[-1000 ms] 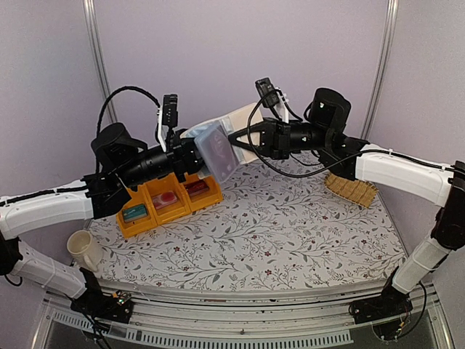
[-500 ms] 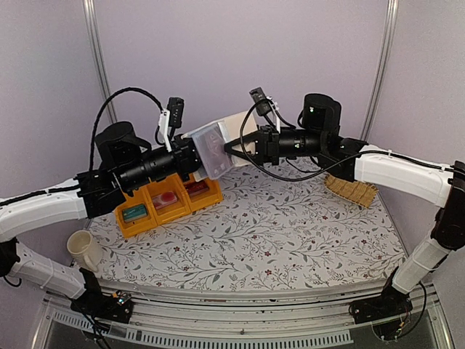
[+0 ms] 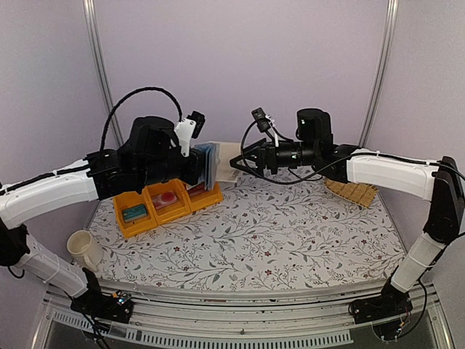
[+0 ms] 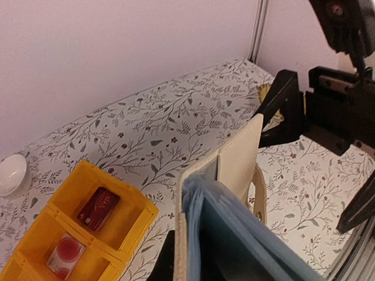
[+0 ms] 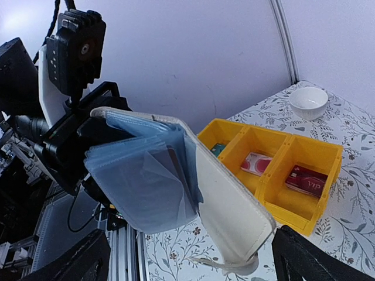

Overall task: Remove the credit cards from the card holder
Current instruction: Flip the card slot into the card holder, then adjust the card holder.

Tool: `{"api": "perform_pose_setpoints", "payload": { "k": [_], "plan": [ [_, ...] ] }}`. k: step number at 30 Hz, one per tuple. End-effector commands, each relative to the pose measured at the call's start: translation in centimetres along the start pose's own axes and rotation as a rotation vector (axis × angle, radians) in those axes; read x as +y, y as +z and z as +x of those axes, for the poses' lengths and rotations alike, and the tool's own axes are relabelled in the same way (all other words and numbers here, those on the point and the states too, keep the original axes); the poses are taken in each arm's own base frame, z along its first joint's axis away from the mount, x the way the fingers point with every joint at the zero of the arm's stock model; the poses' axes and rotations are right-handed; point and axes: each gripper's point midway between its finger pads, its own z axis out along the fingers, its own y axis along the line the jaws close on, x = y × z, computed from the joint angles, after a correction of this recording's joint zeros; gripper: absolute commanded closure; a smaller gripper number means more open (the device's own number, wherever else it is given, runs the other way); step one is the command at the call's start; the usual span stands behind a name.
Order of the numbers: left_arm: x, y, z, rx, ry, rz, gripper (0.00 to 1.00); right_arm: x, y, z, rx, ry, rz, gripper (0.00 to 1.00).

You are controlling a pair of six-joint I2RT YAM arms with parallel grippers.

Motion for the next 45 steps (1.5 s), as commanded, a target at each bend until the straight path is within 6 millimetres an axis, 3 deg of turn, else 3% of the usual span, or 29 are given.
{"api": "perform_pose_setpoints", "payload": {
  "k": [1, 4, 7, 11, 15, 20, 27, 31, 35, 45],
  "plan": [
    [1.6, 1.1, 4.2, 0.193, 0.097, -0.151, 1.0, -2.9, -0.8, 1.2, 0.015, 0.02, 0.124, 0.01],
    [1.8, 1.3, 4.3, 0.207, 0.113, -0.172, 1.0, -3.7, -1.5, 0.9, 0.011, 0.01, 0.187, 0.01],
    [1.4, 1.5, 4.2, 0.207, 0.12, -0.149, 1.0, -3.2, -2.0, 0.7, 0.012, -0.006, 0.186, 0.01],
    [-1.4, 0.8, 3.1, 0.1, 0.093, 0.041, 1.0, -1.8, -2.5, 0.5, 0.007, -0.033, 0.14, 0.01],
    [-2.3, -1.5, 1.1, -0.05, -0.002, 0.235, 1.0, 0.6, -3.4, -0.3, -0.004, -0.092, 0.069, 0.01],
    [-3.7, -4.0, -0.3, -0.151, -0.032, 0.393, 1.0, 5.6, -5.4, -1.1, -0.041, -0.193, -0.126, 0.01],
    [-4.7, -5.2, -1.5, -0.231, -0.061, 0.472, 1.0, 8.1, -4.7, -1.1, -0.063, -0.172, -0.178, 0.05],
    [-5.0, -7.0, -2.6, -0.324, -0.067, 0.521, 1.0, 8.4, -5.1, -1.0, -0.074, -0.193, -0.156, 0.09],
    [-4.9, -8.2, -3.2, -0.389, -0.08, 0.538, 1.0, 9.1, -6.3, -2.5, -0.123, -0.252, -0.121, 0.1],
    [-6.4, -7.6, -3.1, -0.389, -0.082, 0.583, 1.0, 9.3, -4.4, -3.1, -0.136, -0.22, -0.065, 0.16]
  ]
}}
